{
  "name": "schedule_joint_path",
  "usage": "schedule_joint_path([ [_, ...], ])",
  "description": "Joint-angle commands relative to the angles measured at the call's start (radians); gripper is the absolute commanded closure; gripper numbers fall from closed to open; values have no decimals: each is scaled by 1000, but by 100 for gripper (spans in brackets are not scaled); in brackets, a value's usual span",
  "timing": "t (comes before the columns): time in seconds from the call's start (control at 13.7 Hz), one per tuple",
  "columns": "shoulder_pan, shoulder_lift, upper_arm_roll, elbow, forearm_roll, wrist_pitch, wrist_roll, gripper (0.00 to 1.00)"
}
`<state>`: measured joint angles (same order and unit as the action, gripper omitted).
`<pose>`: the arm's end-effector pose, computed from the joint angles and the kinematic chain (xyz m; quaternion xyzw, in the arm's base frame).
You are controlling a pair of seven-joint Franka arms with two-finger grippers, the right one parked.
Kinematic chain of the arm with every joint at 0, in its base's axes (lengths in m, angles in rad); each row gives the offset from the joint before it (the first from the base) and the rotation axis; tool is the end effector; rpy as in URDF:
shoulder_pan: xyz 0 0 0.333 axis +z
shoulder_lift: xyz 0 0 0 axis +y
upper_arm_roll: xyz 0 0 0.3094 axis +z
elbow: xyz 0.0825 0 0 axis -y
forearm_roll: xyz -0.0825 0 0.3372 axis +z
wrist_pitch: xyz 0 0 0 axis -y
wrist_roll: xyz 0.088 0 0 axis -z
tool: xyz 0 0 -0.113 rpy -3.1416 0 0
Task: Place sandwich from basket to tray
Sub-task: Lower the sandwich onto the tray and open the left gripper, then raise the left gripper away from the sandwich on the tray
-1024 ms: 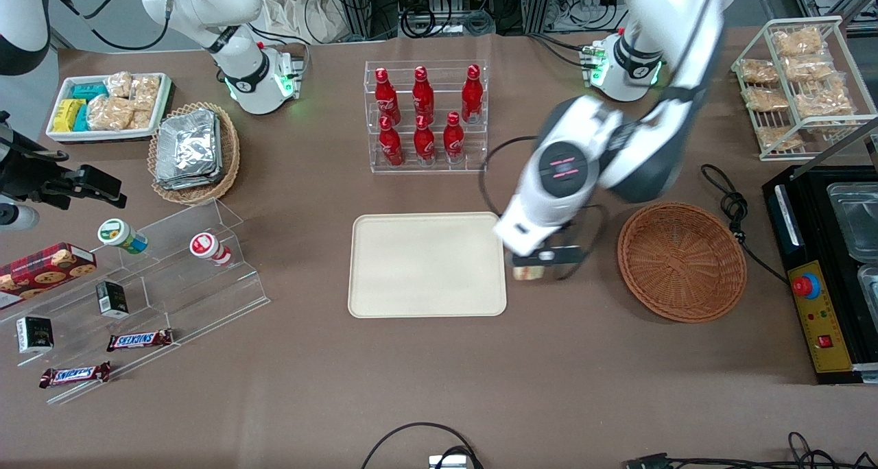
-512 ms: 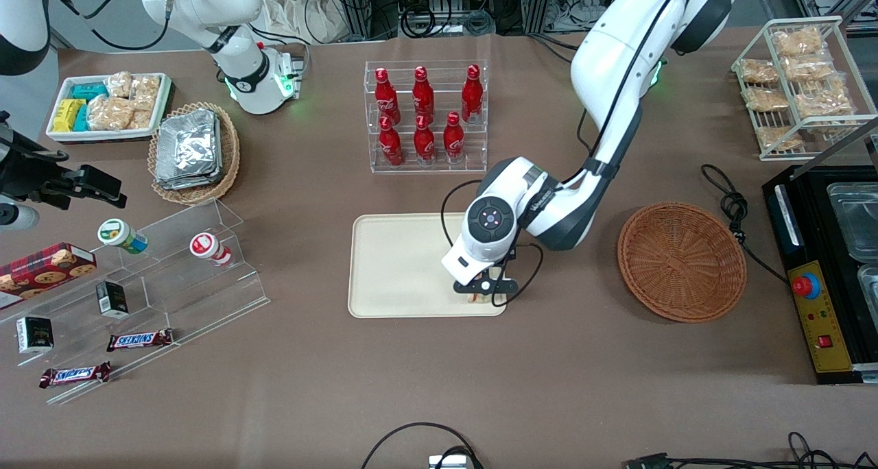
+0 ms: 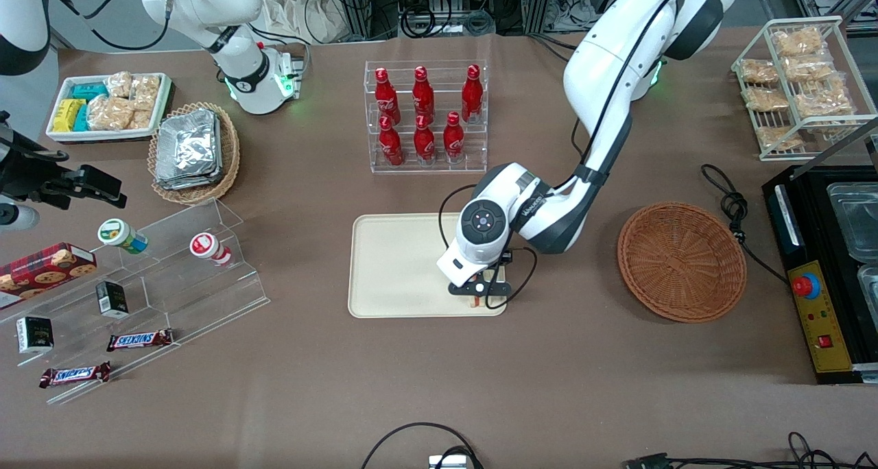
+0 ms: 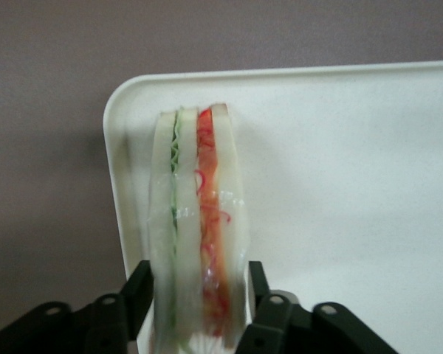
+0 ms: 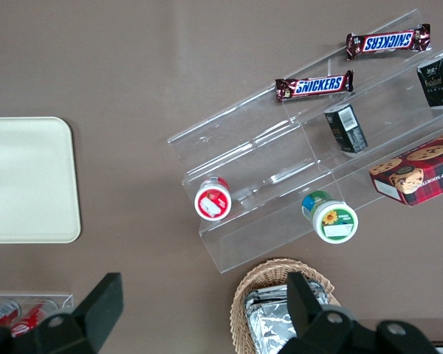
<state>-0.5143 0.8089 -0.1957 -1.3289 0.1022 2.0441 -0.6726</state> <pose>0.5448 -0.4194 0.2614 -0.9987 0.0169 0.0476 0.0041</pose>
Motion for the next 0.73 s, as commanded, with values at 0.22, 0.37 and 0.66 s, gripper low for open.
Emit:
schedule_joint_path([
  [0.22, 46, -155, 18, 16, 16, -132, -1, 0],
  [0.37, 108, -242, 12, 2, -9, -229, 19, 0],
  [0.66, 229, -526, 13, -267, -87, -216, 21, 0],
])
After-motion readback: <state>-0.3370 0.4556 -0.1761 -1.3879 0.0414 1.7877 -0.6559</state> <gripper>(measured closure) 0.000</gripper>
